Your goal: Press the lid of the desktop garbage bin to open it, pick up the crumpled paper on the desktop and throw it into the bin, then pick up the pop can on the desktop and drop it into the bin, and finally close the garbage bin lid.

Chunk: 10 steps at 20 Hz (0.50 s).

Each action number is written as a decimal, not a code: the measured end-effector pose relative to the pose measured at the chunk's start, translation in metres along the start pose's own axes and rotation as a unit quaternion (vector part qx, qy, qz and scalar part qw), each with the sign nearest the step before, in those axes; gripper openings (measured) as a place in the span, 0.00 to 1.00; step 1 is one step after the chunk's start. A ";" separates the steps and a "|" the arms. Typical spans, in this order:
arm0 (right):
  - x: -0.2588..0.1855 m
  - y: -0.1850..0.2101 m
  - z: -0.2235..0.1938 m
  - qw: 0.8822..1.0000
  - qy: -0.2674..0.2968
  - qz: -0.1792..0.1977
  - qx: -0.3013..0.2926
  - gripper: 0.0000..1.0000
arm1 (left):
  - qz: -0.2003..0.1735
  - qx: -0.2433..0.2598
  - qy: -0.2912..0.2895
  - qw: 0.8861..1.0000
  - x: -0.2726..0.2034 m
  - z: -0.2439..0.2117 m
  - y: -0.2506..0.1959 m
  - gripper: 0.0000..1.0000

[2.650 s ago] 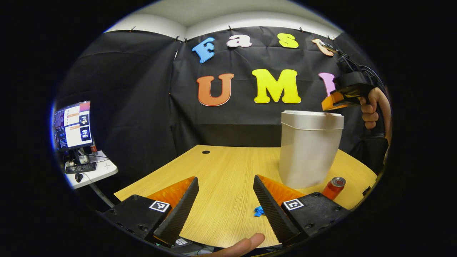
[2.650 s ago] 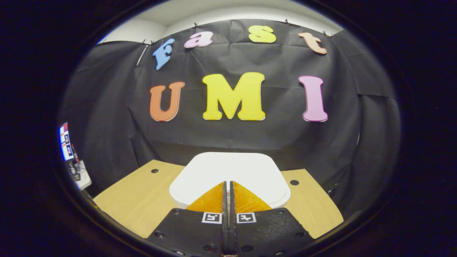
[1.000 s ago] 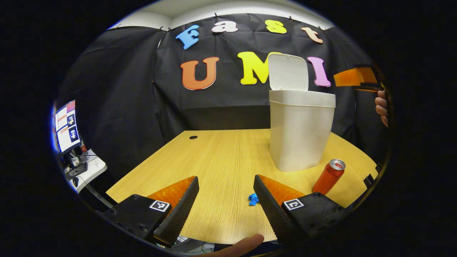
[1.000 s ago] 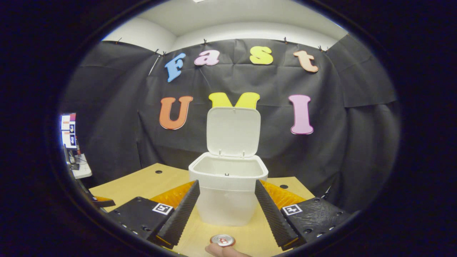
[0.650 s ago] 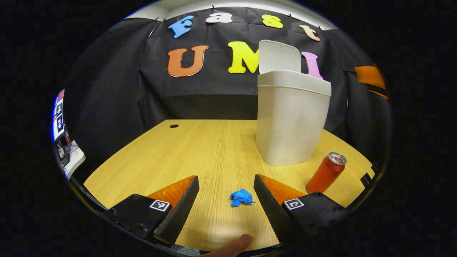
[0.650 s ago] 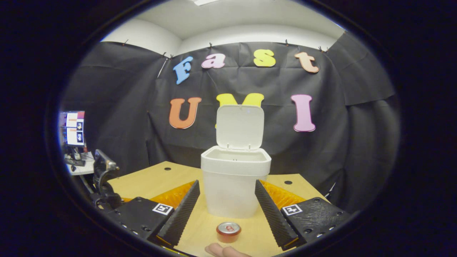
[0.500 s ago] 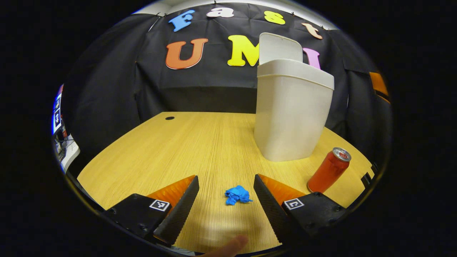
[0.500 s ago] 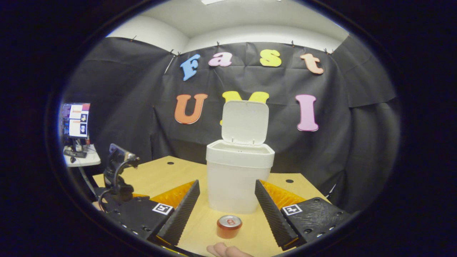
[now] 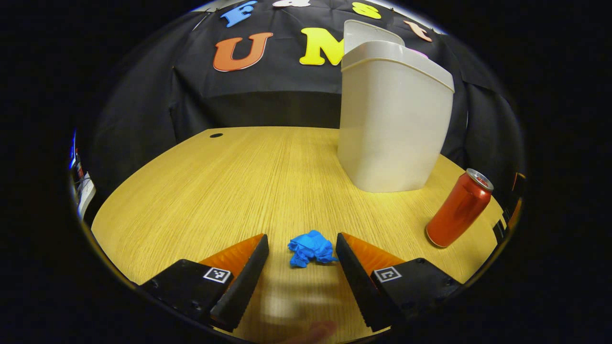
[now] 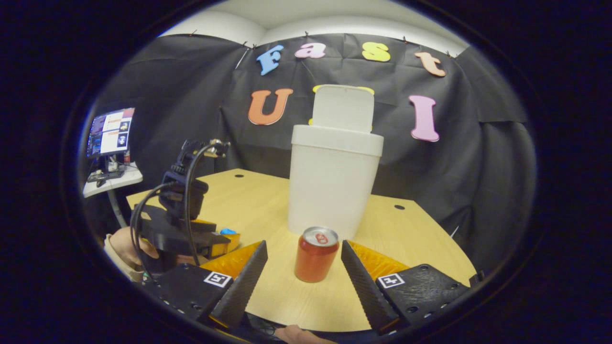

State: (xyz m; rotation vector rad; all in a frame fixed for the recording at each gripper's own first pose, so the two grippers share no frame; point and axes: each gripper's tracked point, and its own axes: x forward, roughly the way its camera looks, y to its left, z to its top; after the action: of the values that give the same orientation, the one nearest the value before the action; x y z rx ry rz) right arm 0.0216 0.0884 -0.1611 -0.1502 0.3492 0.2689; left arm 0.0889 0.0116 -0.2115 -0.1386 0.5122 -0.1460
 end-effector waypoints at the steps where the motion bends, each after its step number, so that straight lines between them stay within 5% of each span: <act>1: 0.004 0.000 -0.011 1.000 0.014 0.000 -0.003 0.95 | -0.009 -0.006 0.004 1.000 0.003 -0.004 -0.006 0.87; 10: 0.036 0.005 -0.041 0.998 0.067 0.008 0.020 0.92 | 0.025 0.045 0.002 0.999 0.004 -0.006 0.001 0.67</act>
State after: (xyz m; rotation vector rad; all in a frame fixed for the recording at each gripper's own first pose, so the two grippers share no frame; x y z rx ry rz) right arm 0.0394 0.0940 -0.2130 -0.1265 0.4886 0.2677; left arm 0.0889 0.0110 -0.2188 -0.0374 0.5119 -0.1205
